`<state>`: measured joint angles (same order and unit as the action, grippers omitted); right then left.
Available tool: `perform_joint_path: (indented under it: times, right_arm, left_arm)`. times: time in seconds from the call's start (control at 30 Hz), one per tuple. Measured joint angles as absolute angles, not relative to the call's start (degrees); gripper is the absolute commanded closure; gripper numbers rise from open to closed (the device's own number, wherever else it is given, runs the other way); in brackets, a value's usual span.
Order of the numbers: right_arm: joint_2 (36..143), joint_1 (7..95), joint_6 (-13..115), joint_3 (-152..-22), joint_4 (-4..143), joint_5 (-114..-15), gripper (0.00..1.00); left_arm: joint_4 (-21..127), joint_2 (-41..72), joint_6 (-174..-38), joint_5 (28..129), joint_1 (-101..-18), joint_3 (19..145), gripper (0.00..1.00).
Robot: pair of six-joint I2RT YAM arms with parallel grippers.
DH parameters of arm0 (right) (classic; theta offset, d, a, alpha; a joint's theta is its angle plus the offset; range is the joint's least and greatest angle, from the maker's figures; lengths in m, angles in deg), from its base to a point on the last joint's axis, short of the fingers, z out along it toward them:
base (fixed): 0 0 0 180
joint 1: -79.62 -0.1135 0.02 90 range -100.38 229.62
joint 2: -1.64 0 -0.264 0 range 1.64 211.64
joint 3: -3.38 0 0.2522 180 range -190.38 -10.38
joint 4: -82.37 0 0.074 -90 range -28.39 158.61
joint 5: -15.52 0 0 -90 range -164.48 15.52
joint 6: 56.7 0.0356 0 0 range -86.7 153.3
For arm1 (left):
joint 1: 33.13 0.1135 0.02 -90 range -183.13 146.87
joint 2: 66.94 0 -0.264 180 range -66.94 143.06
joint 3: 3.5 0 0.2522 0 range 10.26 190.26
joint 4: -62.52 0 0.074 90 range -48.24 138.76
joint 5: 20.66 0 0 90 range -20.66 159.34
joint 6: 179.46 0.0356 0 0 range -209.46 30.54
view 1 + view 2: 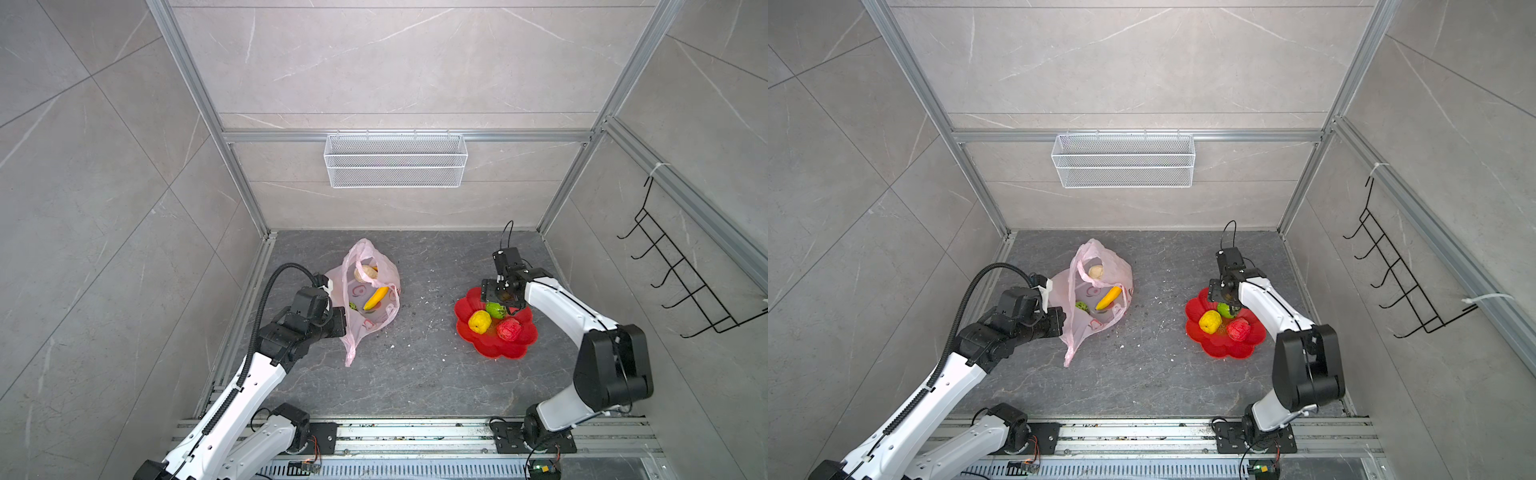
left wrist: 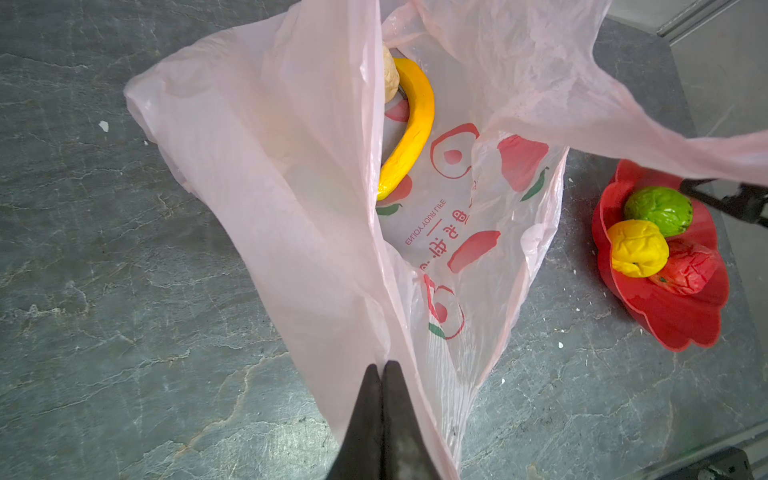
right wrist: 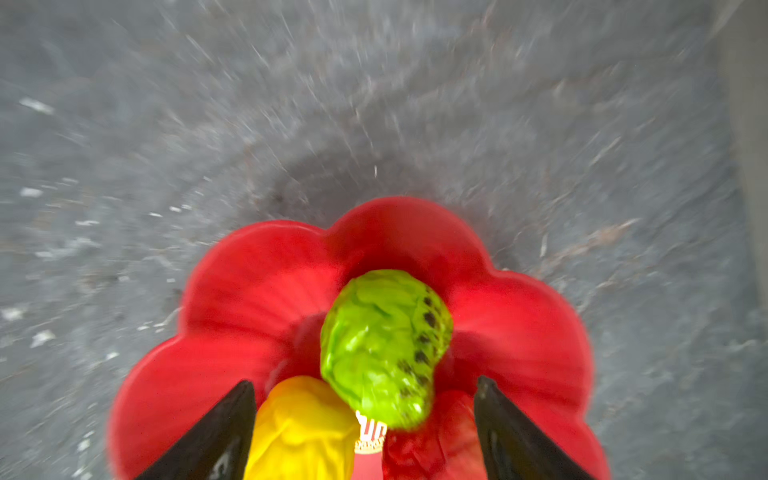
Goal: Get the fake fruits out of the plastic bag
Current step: 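Lower the green custard apple into the red bowl and open the right gripper, then move the right gripper back into the bag opening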
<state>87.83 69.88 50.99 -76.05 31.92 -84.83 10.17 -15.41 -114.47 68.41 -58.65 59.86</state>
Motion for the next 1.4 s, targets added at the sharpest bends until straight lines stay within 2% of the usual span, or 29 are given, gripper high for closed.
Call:
perform_joint_path:
  times: [0.17, 0.3, 0.47, 0.6, 0.83, 0.97, 1.23, 1.4]
  right_arm:
    - [77.0, 67.0, 47.5, -76.1, 34.3, -78.7, 0.25]
    - [72.0, 58.3, 45.0, -76.0, 38.3, -71.6, 0.33]
    - [72.1, 48.9, 46.6, -76.0, 44.2, -61.4, 0.55]
    - [75.3, 40.8, 48.8, -76.4, 49.3, -56.4, 0.62]
    - [84.1, 28.1, 50.3, -83.1, 53.0, -54.9, 0.63]
    - [89.5, 23.8, 51.8, -86.7, 56.0, -55.9, 0.65]
    - [100.6, 22.0, 56.1, -88.4, 58.7, -62.6, 0.67]
    - [103.6, 22.0, 56.7, -89.9, 58.0, -68.0, 0.67]
  left_arm:
    - [9.8, -15.6, -114.5, 69.4, -58.7, 59.5, 1.0]
    - [8.7, -15.6, -114.4, 70.0, -58.7, 59.5, 1.0]
    - [7.4, -15.7, -114.3, 71.9, -58.7, 59.5, 1.0]
    - [6.8, -15.8, -114.4, 72.6, -58.7, 59.5, 1.0]
    - [6.8, -16.2, -114.8, 72.4, -58.7, 59.5, 1.0]
    - [7.8, -17.3, -115.2, 72.4, -58.7, 59.3, 1.0]
    - [8.9, -21.2, -115.7, 72.4, -58.7, 57.6, 1.0]
    - [7.2, -23.8, -116.0, 71.7, -58.7, 57.6, 1.0]
